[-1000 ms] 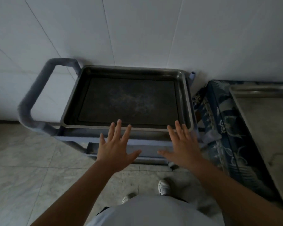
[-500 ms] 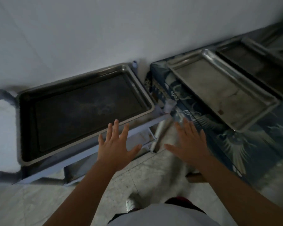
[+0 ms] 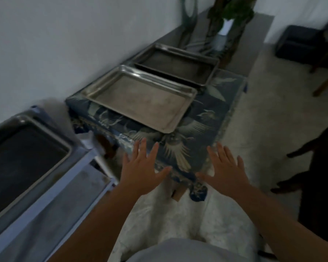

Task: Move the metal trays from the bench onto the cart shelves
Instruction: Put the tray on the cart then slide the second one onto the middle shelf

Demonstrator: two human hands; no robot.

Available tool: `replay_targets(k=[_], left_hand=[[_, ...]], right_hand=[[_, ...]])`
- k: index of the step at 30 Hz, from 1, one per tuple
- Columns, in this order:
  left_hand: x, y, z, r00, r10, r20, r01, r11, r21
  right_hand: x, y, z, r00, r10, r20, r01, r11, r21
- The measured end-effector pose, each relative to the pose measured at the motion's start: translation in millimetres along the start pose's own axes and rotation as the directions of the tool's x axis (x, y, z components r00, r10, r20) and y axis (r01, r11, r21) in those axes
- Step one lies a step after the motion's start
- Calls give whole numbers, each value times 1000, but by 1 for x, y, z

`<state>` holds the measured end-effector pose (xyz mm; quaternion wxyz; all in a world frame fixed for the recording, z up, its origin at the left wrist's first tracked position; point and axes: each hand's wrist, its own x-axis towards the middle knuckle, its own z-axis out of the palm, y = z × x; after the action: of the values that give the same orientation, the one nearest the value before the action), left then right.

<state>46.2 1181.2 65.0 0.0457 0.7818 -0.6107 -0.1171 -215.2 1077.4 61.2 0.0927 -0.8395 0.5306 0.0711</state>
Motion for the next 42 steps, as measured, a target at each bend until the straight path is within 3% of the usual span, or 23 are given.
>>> replay_targets(k=[8, 16, 34, 42], left_hand=[[64, 169, 29, 974, 222, 46, -224, 972, 66], [139, 278, 52, 946, 301, 121, -313, 945, 97], [433, 389, 51, 907, 375, 190, -398, 912, 99], [529, 418, 56, 959, 213, 185, -233, 968, 94]], right_hand=[[-16, 175, -2, 988, 157, -9, -156, 985, 78], [-6, 272, -10, 959, 282, -41, -276, 954, 116], [215, 435, -58, 912, 402, 79, -409, 898, 161], [346, 500, -75, 970, 212, 122, -230, 961, 153]])
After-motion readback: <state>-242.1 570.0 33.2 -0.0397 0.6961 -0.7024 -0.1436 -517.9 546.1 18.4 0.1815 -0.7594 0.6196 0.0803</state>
